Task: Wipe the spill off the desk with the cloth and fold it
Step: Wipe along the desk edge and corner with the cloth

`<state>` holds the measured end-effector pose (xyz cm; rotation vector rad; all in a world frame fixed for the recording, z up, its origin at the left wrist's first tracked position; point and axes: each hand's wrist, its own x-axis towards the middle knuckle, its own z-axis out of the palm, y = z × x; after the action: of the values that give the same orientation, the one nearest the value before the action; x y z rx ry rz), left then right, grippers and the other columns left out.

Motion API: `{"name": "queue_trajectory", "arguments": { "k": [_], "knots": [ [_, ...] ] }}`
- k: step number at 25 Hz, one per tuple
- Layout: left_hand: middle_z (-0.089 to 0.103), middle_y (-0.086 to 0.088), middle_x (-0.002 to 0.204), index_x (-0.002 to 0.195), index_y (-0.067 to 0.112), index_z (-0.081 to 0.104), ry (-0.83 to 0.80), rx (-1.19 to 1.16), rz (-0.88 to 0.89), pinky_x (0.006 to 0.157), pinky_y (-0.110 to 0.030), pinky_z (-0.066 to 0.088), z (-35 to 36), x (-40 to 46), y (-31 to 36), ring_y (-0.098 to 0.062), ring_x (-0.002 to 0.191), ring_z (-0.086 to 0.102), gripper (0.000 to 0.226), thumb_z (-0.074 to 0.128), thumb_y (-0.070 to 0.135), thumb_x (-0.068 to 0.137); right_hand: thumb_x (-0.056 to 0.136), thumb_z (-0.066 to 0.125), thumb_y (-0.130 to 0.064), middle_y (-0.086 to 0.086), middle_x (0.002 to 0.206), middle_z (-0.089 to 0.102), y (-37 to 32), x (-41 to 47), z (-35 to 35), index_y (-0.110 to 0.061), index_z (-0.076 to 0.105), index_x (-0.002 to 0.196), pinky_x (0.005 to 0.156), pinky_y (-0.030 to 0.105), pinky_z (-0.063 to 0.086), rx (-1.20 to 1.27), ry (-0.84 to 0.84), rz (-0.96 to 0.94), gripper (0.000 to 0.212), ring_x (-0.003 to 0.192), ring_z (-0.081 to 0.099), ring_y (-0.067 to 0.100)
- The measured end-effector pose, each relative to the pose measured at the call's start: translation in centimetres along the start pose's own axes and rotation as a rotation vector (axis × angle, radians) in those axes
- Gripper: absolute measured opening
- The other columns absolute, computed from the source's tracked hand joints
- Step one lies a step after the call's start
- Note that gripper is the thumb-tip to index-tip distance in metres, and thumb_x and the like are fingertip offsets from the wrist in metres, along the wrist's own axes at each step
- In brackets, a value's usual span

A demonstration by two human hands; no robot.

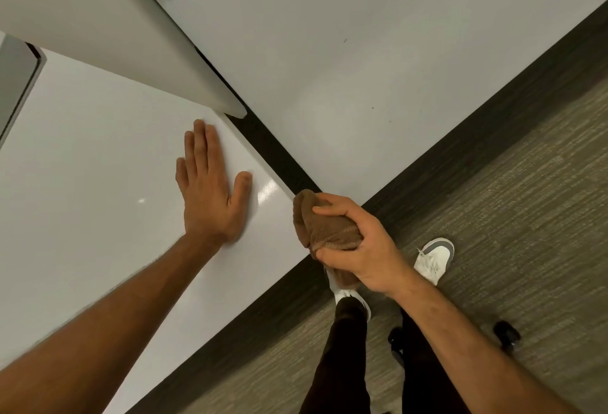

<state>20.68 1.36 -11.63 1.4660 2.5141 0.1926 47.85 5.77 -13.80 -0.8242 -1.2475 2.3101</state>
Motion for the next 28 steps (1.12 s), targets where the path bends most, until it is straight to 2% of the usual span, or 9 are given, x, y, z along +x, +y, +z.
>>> {"name": "queue_trajectory", "arguments": {
  "k": [4, 10, 14, 17, 21, 25, 28],
  "knots": [
    [-0.002, 0.004, 0.177, 0.167, 0.027, -0.004, 0.001, 0.006, -0.001, 0.130, -0.053, 0.001, -0.1, 0.0, -0.1, -0.024, 0.164, -0.001, 0.084, 0.029, 0.066, 0.100, 0.073, 0.079, -0.021, -0.017, 0.143, 0.052, 0.4, -3.2, -0.1, -0.030, 0.062, 0.126, 0.094, 0.022, 0.053, 0.048, 0.063, 0.044, 0.056, 0.127, 0.057, 0.009],
    [-0.005, 0.004, 0.177, 0.167, 0.025, -0.004, -0.022, 0.004, -0.005, 0.130, -0.051, -0.001, -0.4, 0.0, 0.4, -0.023, 0.164, -0.003, 0.084, 0.029, 0.064, 0.100, 0.070, 0.077, -0.029, -0.022, 0.132, 0.061, -1.6, -5.4, -1.1, -0.040, 0.066, 0.120, 0.089, 0.023, 0.056, 0.065, 0.120, 0.092, 0.052, 0.120, 0.062, 0.008],
    [-0.005, 0.003, 0.177, 0.167, 0.024, -0.005, -0.027, 0.001, -0.001, 0.130, -0.051, -0.002, -0.5, -0.1, 0.4, -0.024, 0.163, -0.004, 0.086, 0.028, 0.065, 0.100, 0.070, 0.078, -0.032, -0.017, 0.127, 0.063, -2.1, -5.9, 1.2, -0.036, 0.063, 0.126, 0.087, 0.026, 0.058, 0.082, 0.219, 0.066, 0.058, 0.117, 0.064, 0.010],
    [-0.006, 0.001, 0.177, 0.167, 0.022, -0.006, -0.034, -0.007, 0.023, 0.130, -0.051, -0.003, -0.4, 0.0, 0.0, -0.025, 0.163, -0.006, 0.085, 0.029, 0.063, 0.101, 0.069, 0.079, -0.034, -0.012, 0.124, 0.065, -1.2, -6.3, 3.6, -0.035, 0.064, 0.126, 0.083, 0.025, 0.059, 0.131, 0.338, 0.023, 0.060, 0.114, 0.066, 0.011],
    [-0.008, -0.002, 0.177, 0.167, 0.017, -0.007, -0.036, -0.023, 0.049, 0.130, -0.051, -0.005, -0.4, 0.0, -0.4, -0.026, 0.163, -0.009, 0.086, 0.027, 0.062, 0.101, 0.069, 0.080, -0.033, -0.007, 0.118, 0.071, 0.9, -7.2, 7.0, -0.038, 0.068, 0.120, 0.082, 0.031, 0.060, 0.226, 0.555, -0.078, 0.052, 0.111, 0.069, 0.018],
    [0.000, -0.004, 0.177, 0.167, 0.012, 0.004, -0.087, -0.271, 0.084, 0.131, -0.050, -0.008, -1.7, -0.4, -0.8, -0.024, 0.163, -0.010, 0.088, 0.032, 0.060, 0.099, 0.074, 0.078, -0.041, -0.010, 0.115, 0.072, 3.0, -7.9, 11.9, -0.041, 0.068, 0.117, 0.077, 0.029, 0.060, 0.267, 0.750, -0.156, 0.044, 0.108, 0.071, 0.015],
    [0.009, -0.003, 0.177, 0.167, 0.016, 0.016, -0.158, -0.456, 0.144, 0.131, -0.050, -0.005, -3.5, -3.0, -2.4, -0.021, 0.163, -0.007, 0.078, 0.037, 0.055, 0.103, 0.083, 0.071, -0.046, -0.014, 0.114, 0.072, 4.1, -8.3, 15.2, -0.046, 0.068, 0.114, 0.078, 0.030, 0.062, 0.299, 0.878, -0.166, 0.031, 0.104, 0.072, 0.012]
  ]
}}
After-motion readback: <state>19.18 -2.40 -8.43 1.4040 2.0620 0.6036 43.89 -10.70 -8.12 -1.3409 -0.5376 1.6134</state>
